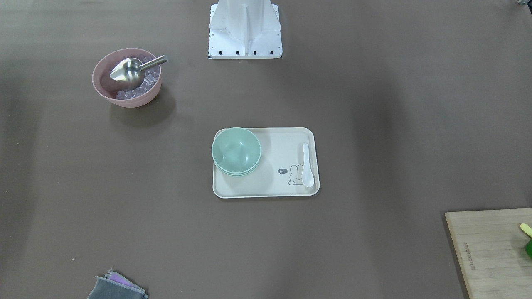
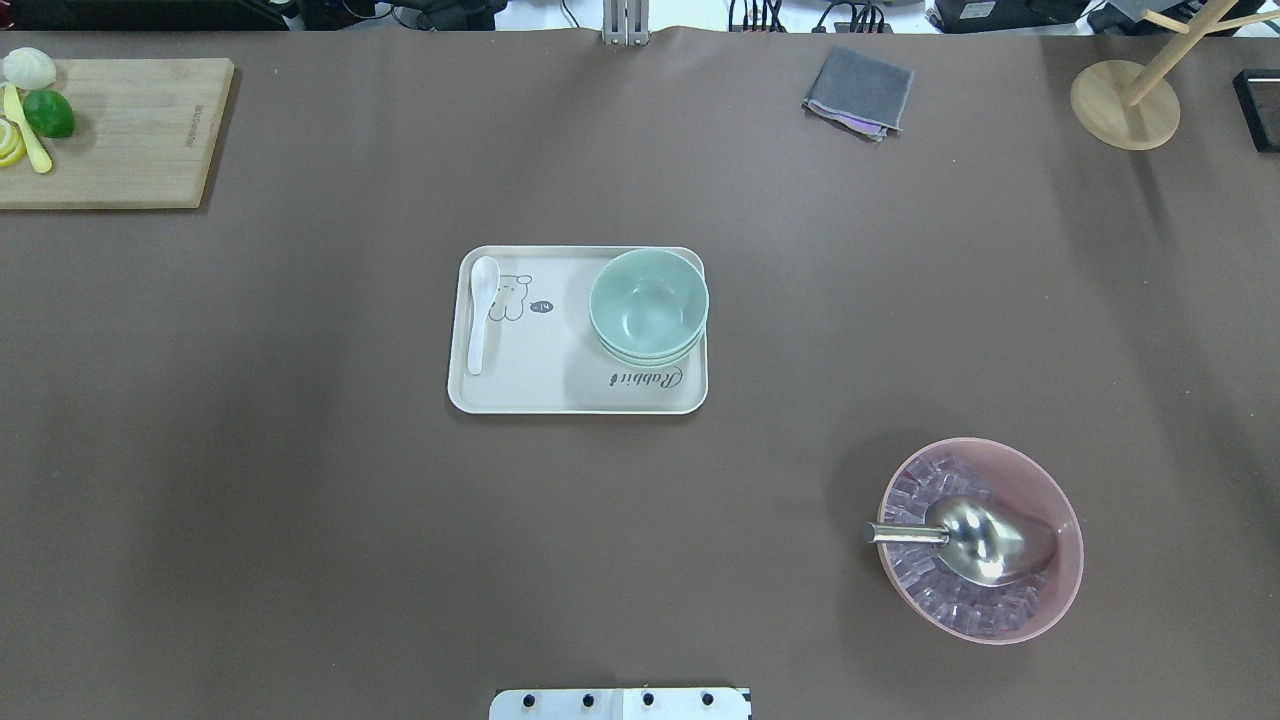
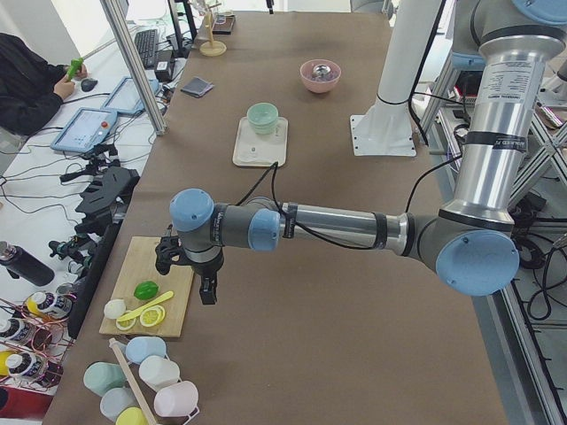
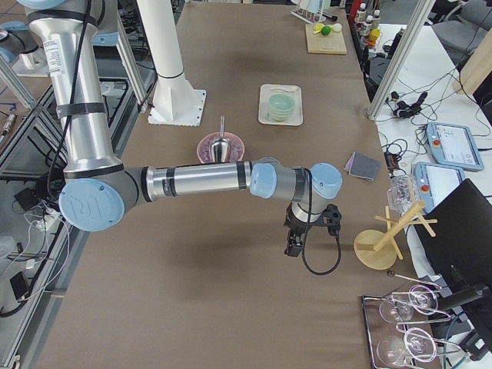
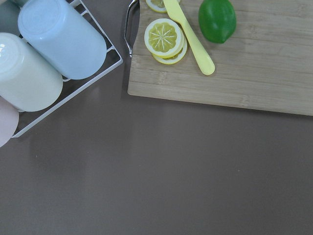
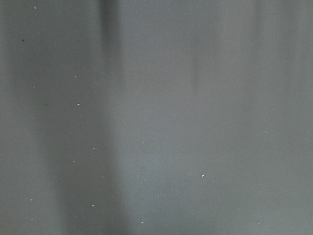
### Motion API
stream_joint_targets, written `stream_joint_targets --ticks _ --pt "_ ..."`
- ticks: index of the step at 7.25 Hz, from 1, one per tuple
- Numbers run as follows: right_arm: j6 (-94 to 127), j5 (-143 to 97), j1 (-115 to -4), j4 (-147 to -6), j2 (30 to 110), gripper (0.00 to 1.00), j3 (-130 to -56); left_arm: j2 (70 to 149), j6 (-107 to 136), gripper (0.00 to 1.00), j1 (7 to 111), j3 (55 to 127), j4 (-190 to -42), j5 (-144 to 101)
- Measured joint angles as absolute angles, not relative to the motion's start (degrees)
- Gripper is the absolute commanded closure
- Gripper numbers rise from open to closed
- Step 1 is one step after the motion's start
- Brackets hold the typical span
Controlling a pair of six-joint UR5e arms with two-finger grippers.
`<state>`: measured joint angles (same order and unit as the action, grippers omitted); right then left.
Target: Stack green bowls together
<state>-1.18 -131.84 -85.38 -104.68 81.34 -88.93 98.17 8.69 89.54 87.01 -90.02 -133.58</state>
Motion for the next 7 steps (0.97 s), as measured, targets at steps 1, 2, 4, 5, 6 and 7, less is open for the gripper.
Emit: stream_joint_targets --ticks 1,2,4,5,6,7 --pt "-0.9 -132.0 -85.5 -104.7 81.2 0.0 -89.1 97.6 8.1 0.02 89.7 87.0 -90.1 -134.0" --pt "-0.6 -132.0 -85.6 -104.7 81.1 0.0 -89.3 96.9 7.8 0.02 89.6 87.1 -90.3 -134.2" --pt "-0.5 -132.0 -86.1 -104.7 81.1 0.0 -89.3 96.3 7.7 0.02 89.5 87.4 -90.4 -134.3" --pt "-0.6 -132.0 -86.5 -104.7 81.4 0.0 -89.3 96.2 7.7 0.02 89.5 87.3 -90.4 -134.3" --pt "-0.8 -132.1 -87.3 -104.6 81.9 0.0 -89.3 96.2 7.7 0.02 89.5 87.3 -90.5 -134.3" --pt "-1.0 -132.1 -87.8 -104.5 82.4 0.0 -89.4 96.2 7.7 0.02 89.5 87.3 -90.5 -134.3"
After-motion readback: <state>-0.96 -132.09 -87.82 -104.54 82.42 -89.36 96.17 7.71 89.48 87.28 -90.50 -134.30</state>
